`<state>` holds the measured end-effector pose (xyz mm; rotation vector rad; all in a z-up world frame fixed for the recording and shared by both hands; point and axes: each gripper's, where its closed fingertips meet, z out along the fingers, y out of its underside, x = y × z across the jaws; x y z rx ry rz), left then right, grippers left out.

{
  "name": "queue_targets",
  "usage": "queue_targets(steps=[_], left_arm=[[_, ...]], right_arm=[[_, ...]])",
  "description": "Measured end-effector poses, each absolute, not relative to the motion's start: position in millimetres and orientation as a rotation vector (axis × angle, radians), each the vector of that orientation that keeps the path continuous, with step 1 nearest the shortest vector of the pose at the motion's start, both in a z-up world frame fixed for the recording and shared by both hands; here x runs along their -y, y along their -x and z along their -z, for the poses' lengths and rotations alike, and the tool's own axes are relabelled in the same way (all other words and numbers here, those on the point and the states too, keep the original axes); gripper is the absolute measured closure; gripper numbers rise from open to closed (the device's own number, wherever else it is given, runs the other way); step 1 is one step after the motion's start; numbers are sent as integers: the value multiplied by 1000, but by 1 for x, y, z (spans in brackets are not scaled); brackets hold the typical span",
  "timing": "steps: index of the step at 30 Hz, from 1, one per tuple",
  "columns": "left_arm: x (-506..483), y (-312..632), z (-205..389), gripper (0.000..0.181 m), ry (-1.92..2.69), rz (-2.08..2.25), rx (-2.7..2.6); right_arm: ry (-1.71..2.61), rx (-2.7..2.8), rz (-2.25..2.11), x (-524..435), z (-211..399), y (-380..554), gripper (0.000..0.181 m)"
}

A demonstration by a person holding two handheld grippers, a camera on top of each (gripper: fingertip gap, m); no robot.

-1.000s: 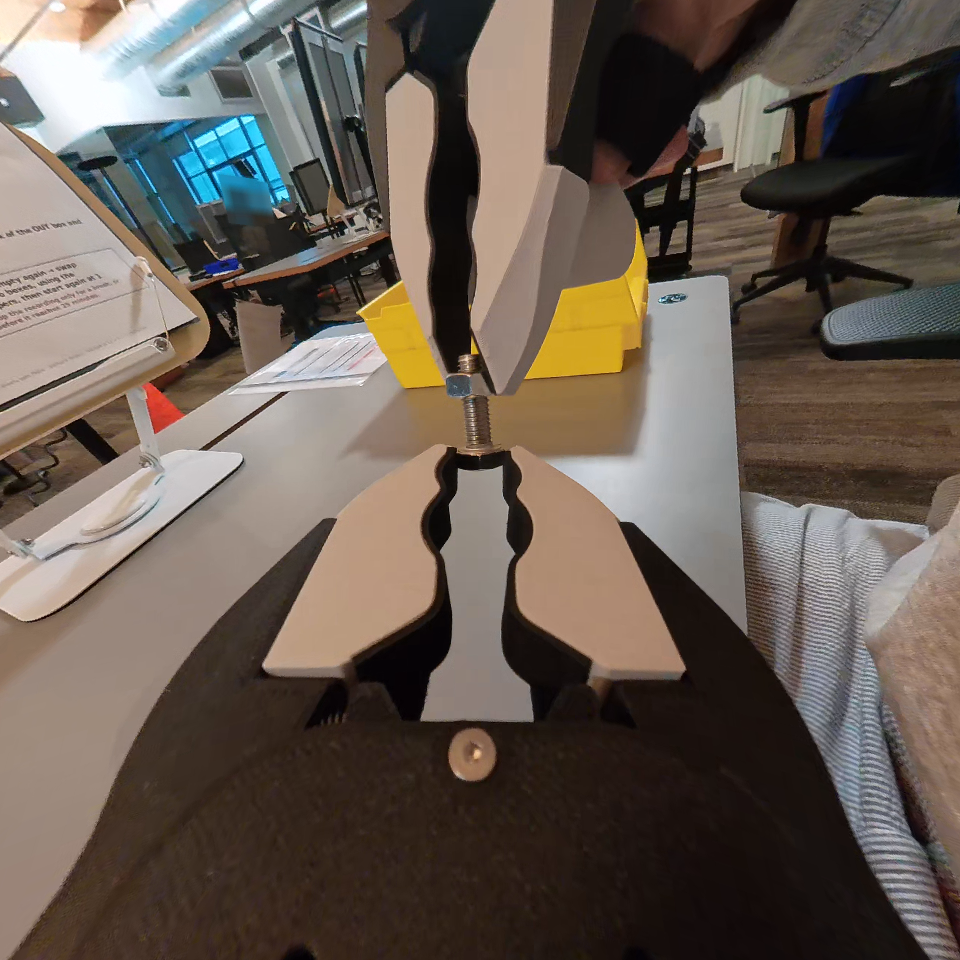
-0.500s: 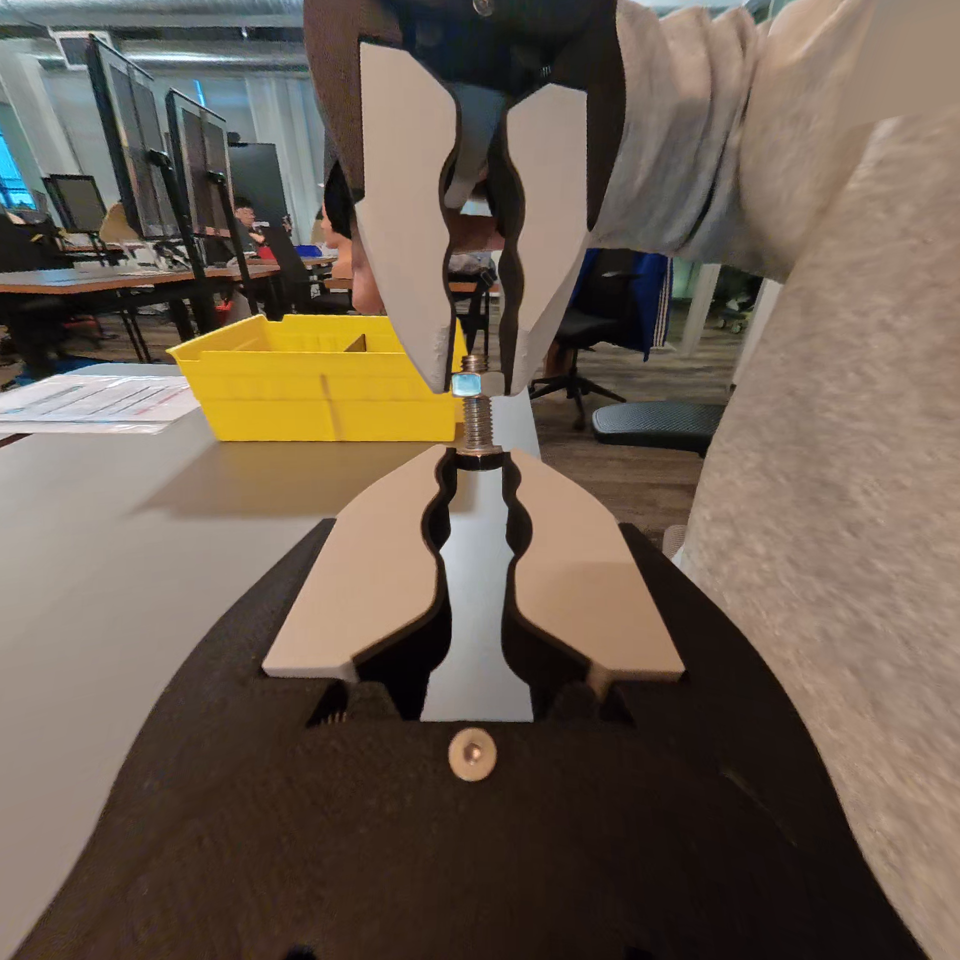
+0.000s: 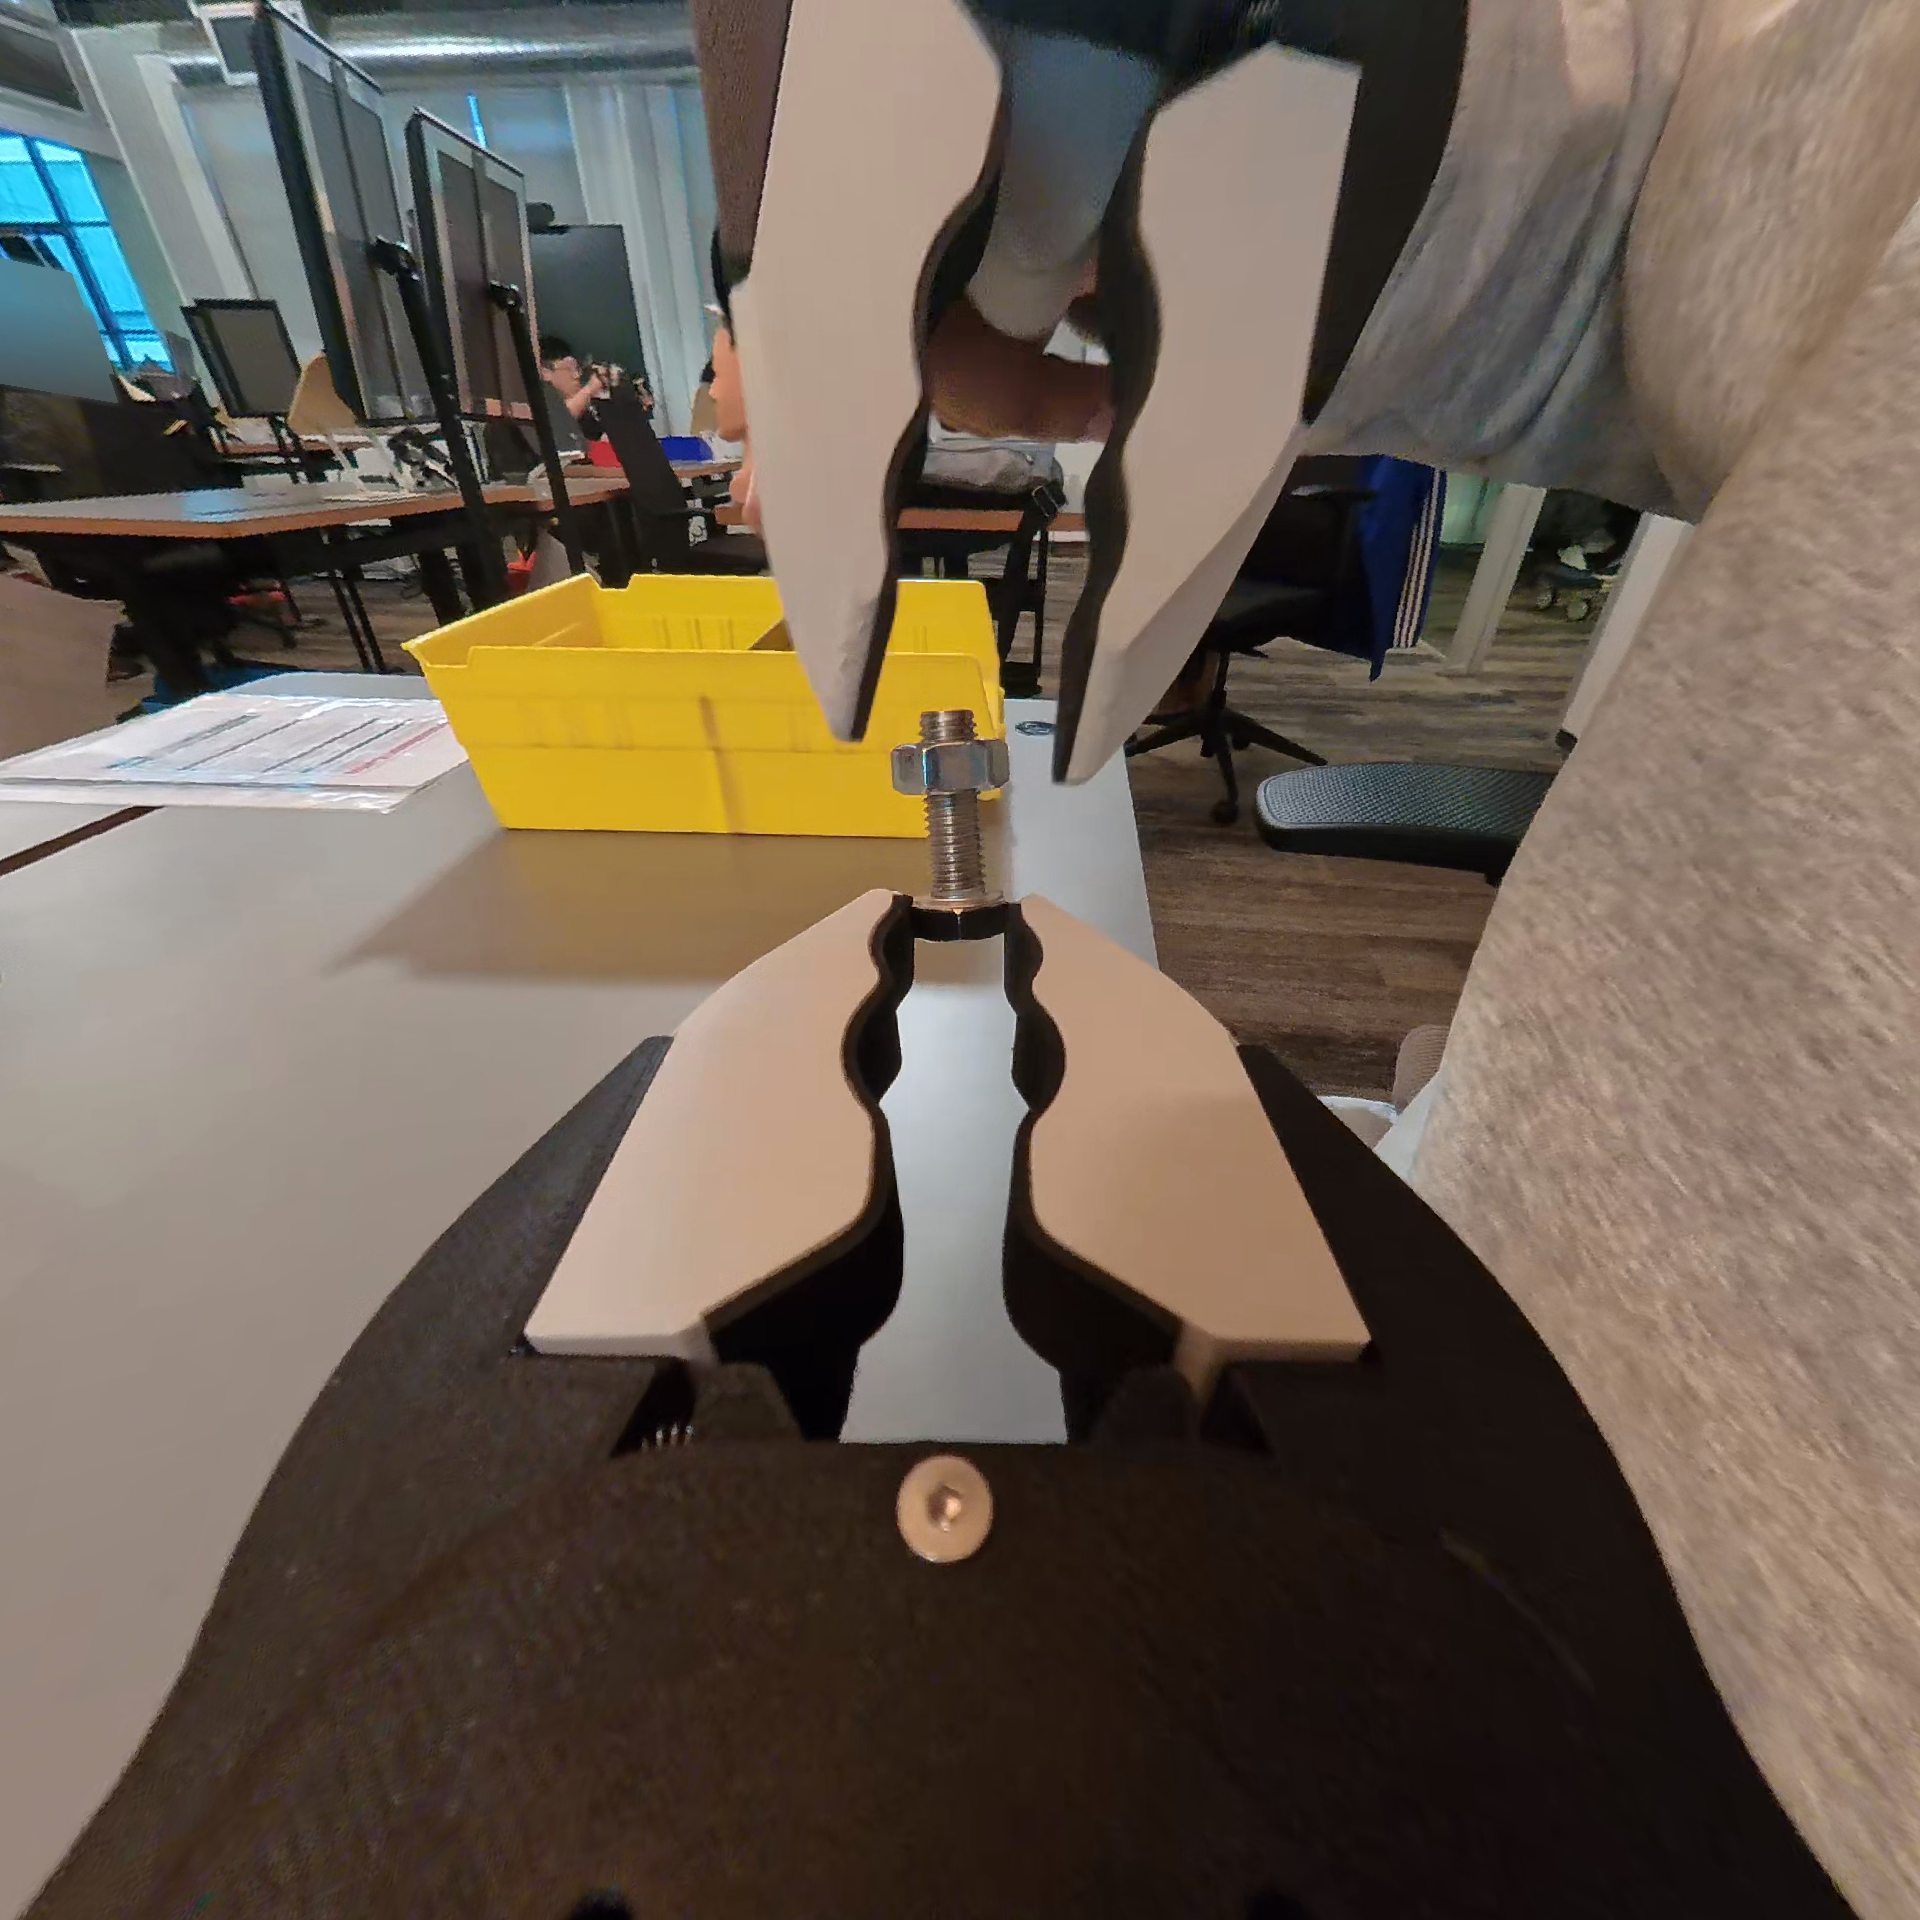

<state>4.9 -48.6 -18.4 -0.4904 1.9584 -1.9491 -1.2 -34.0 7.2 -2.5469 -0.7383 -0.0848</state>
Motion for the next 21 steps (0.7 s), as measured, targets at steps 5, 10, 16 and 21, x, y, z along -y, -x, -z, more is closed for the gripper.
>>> queue_targets(steps=[5,10,16,21], left_arm=[[48,-4,18,164,488,1957,-1958],[49,-4,18,164,495,1955,-1961],[40,-13,16,164,580,1992,-1920],[33,-16,10,164,615,2043,-1867]], right_arm=[[2597,709,43,37,6,3,150],[2561,748,47,32,2,9,154],[2565,796,43,31,4,19,158],[2591,776,81,37,4,11,160]])
